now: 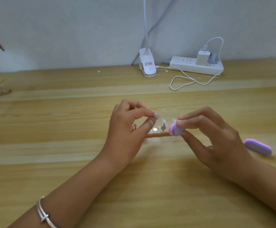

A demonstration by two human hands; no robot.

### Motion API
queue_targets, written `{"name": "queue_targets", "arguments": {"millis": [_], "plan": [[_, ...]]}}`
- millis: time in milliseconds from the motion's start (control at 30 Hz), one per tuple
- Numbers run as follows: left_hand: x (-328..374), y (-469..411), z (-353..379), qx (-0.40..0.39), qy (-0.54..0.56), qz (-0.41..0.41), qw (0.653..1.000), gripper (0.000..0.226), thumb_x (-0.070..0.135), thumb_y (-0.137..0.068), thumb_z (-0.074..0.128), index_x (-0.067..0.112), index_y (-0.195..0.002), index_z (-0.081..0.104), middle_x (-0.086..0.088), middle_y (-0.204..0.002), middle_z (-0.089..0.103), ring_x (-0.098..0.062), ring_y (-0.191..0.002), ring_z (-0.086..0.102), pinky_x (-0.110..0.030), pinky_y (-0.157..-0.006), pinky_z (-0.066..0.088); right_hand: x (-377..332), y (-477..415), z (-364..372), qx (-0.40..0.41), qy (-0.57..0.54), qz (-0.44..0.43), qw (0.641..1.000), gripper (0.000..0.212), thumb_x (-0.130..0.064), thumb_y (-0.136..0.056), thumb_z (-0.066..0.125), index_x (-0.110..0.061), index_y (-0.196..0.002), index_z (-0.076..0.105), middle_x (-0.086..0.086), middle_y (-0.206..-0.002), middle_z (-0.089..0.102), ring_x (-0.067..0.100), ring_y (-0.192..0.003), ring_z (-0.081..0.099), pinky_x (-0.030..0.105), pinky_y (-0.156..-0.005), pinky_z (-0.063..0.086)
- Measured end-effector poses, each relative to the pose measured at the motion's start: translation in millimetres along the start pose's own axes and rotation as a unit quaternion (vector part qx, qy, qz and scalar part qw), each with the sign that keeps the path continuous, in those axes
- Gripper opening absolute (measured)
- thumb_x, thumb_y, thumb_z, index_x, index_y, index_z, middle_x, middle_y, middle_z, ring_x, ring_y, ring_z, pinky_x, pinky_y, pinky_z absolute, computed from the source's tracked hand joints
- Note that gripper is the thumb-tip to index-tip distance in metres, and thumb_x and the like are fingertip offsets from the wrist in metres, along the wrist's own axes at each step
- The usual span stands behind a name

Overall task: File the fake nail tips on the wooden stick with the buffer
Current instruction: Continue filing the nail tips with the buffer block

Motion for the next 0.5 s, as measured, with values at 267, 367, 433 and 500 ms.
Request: {"name": "queue_targets", "arguments": {"millis": [267, 367, 433, 500], "plan": [[-6.0, -4.7, 10.1, -0.066, -0.049, -0.061, 0.995, 0.005, 0.037, -0.071, 0.07, 0.04, -0.069, 0.068, 0.027, -0.072, 0.062, -0.001, -0.073, 0.057, -0.055, -0.089, 0.046, 1.9, 1.9, 1.2, -0.006, -0.01, 0.002, 1.0, 0.016, 0.002, -0.088, 0.068, -0.004, -0.102, 0.071, 0.005, -0.1, 0.062, 0.015, -0.101, 0.065, 0.023, -0.09, 0.051], [-7.4, -6.2, 9.6, -0.058, -0.101, -0.051, 0.992, 0.018, 0.034, -0.075, 0.078, 0.044, -0.07, 0.064, 0.019, -0.087, 0.066, -0.007, -0.094, 0.057, -0.048, -0.096, 0.038, 2.6, 2.1, 2.5, -0.009, -0.004, 0.004, 1.0, 0.015, 0.001, -0.088, 0.068, -0.002, -0.101, 0.072, 0.007, -0.099, 0.064, 0.014, -0.099, 0.064, 0.022, -0.089, 0.051], [-8.7, -7.4, 9.9, -0.057, -0.109, -0.053, 0.991, 0.015, 0.031, -0.076, 0.078, 0.041, -0.074, 0.067, 0.017, -0.089, 0.066, -0.01, -0.096, 0.057, -0.047, -0.095, 0.04, 3.0, 2.0, 2.7, -0.011, -0.006, 0.004, 1.0, 0.014, 0.001, -0.09, 0.067, -0.003, -0.102, 0.072, 0.006, -0.099, 0.063, 0.013, -0.098, 0.064, 0.02, -0.09, 0.05], [-9.8, -7.7, 10.2, -0.059, -0.109, -0.056, 0.991, 0.013, 0.03, -0.076, 0.079, 0.038, -0.077, 0.069, 0.016, -0.087, 0.065, -0.012, -0.095, 0.057, -0.048, -0.093, 0.042, 2.9, 1.9, 2.5, -0.014, -0.009, 0.003, 1.0, 0.014, 0.0, -0.091, 0.066, -0.004, -0.104, 0.071, 0.002, -0.1, 0.062, 0.013, -0.099, 0.063, 0.018, -0.092, 0.048]]}}
Point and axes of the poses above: each hand's wrist, its own y-axis away from the middle knuckle, its own z-axis out of the palm, x = y × z, the point moved 1 cm from there along -y, towards the middle knuckle
